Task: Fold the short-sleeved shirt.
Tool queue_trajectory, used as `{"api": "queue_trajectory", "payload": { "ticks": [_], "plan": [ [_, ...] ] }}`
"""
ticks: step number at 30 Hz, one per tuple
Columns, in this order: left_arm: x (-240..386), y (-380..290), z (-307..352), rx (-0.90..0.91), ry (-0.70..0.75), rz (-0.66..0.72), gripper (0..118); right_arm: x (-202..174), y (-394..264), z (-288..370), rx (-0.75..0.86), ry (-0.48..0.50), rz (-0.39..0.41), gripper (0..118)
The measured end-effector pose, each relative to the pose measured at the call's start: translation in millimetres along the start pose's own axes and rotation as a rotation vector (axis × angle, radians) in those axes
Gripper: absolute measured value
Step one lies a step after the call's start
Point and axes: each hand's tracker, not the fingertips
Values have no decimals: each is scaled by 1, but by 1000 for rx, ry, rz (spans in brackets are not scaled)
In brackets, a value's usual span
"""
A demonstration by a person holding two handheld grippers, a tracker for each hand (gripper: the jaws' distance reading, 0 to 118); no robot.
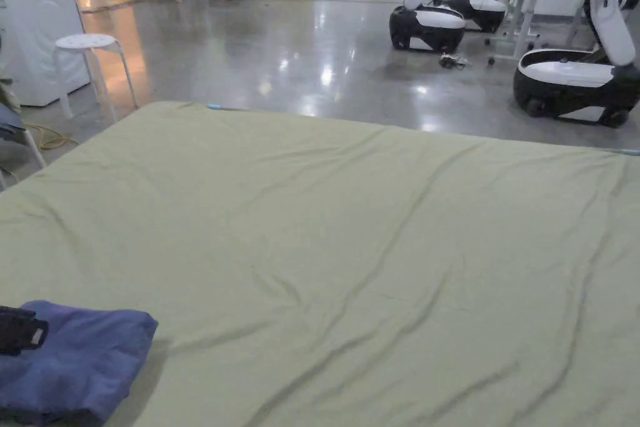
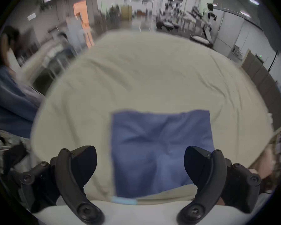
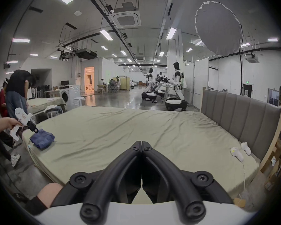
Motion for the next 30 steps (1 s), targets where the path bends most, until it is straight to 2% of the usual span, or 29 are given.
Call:
{"api": "queue_trajectory", "payload": {
  "ticks": [2, 4, 7, 10, 12, 13, 14, 15, 16, 18, 20, 22, 27, 30],
  "plan": [
    [3, -2, 48, 125, 97, 65, 108, 2, 3, 4, 8, 45, -34, 0],
    [21, -5, 100, 236, 50, 58, 108, 3, 6, 9, 15, 79, -58, 0],
    [89, -19, 175, 527, -55, -2, 114, 4, 9, 15, 33, 92, -43, 0],
    [172, -36, 225, 682, -194, -58, 115, 8, 15, 18, 46, 68, -19, 0],
    [226, -43, 241, 747, -218, -67, 113, 15, 21, 21, 50, 31, -13, 0],
    [248, -47, 245, 782, -266, -32, 102, 18, 24, 23, 49, 23, -13, 0],
    [270, -52, 250, 807, -330, -27, 74, 24, 27, 25, 55, 17, -11, 0],
    [293, -59, 255, 867, -346, 27, 25, 27, 29, 29, 63, 4, -7, 0],
    [312, -64, 253, 913, -359, 59, 0, 28, 31, 33, 71, -9, 9, 0],
    [356, -83, 255, 1017, -179, 32, 0, 28, 33, 43, 106, -62, 79, 0],
    [380, -95, 252, 997, -227, -11, 0, 27, 30, 51, 135, -121, 121, 0],
    [399, -105, 249, 964, -260, -28, 0, 23, 20, 57, 139, -152, 112, 0],
    [411, -111, 247, 941, -210, -97, 0, 27, 12, 58, 129, -141, 94, 0],
    [413, -107, 253, 949, -179, -123, 0, 29, 13, 62, 170, -175, 92, 0]
  ]
}}
